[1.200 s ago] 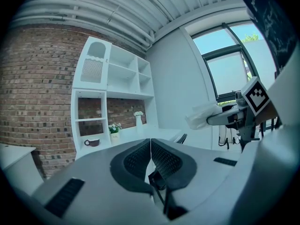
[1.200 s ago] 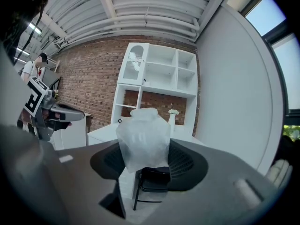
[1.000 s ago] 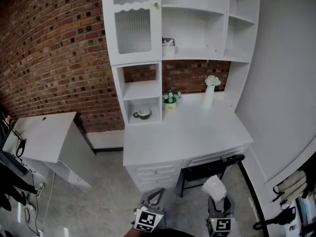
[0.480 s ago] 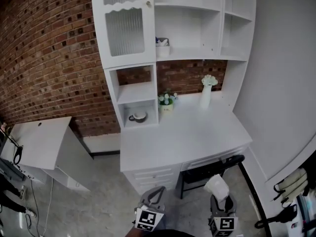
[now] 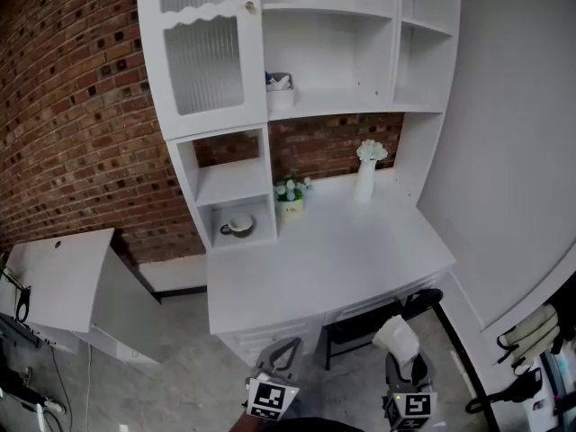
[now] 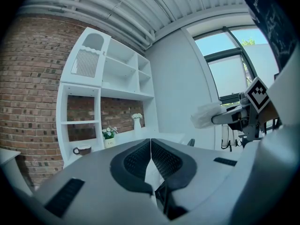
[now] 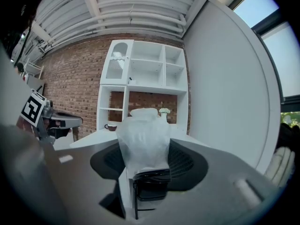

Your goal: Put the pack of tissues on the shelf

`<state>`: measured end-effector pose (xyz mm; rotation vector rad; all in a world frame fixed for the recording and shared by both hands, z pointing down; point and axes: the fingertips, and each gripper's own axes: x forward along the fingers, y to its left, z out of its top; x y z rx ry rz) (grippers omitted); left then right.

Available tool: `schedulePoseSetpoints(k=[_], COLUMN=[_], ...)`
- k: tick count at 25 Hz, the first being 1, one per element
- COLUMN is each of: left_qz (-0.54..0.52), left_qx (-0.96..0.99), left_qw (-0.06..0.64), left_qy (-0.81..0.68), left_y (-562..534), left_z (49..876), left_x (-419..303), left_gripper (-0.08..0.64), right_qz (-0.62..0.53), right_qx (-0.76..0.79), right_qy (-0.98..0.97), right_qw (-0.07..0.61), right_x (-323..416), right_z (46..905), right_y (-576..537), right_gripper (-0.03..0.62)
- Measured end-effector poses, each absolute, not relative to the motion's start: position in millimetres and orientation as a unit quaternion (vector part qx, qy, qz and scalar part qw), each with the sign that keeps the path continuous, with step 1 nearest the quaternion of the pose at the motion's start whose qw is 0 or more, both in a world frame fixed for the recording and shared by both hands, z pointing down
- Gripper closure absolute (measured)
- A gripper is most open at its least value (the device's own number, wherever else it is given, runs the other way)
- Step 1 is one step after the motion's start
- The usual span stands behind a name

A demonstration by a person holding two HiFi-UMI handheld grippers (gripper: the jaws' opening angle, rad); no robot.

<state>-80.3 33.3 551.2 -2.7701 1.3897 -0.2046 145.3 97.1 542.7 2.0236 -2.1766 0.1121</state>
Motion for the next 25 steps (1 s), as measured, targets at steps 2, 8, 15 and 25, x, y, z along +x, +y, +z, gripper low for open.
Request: schedulePoseSetpoints(k=[2, 8, 15, 25], left_qz=[-0.066, -0.077, -0.081, -0.067], left_qx=[-0.894, -0.901, -0.914, -0.930], left_qw=[0.016, 0.005, 0.001, 0.013], left_qy=[0.443, 0.428, 0.397, 0.361], left_y=[22.1, -11.7, -48.4, -103.7], left_z=[550.1, 555.4, 555.2, 544.0], left_x=[-78.3, -74.9, -72.0, -69.0], left_gripper=[0.549, 0.549, 0.549, 0.549], right_qz=[0.034, 0.039, 0.041, 0.046], right_qx=[0.680, 0.685, 0.687, 0.711], right_qy=[-0.727, -0.721, -0.717, -0.693], right_qw=[0.089, 0.098, 0.110, 0.112], right_x=[146.3, 144.5, 132.3, 126.3], right_z=[541.7, 543.0, 544.6, 543.1], right_y=[87.0, 59.0, 28.0, -11.8], right_gripper=[0.362, 0.362, 0.362, 0.362])
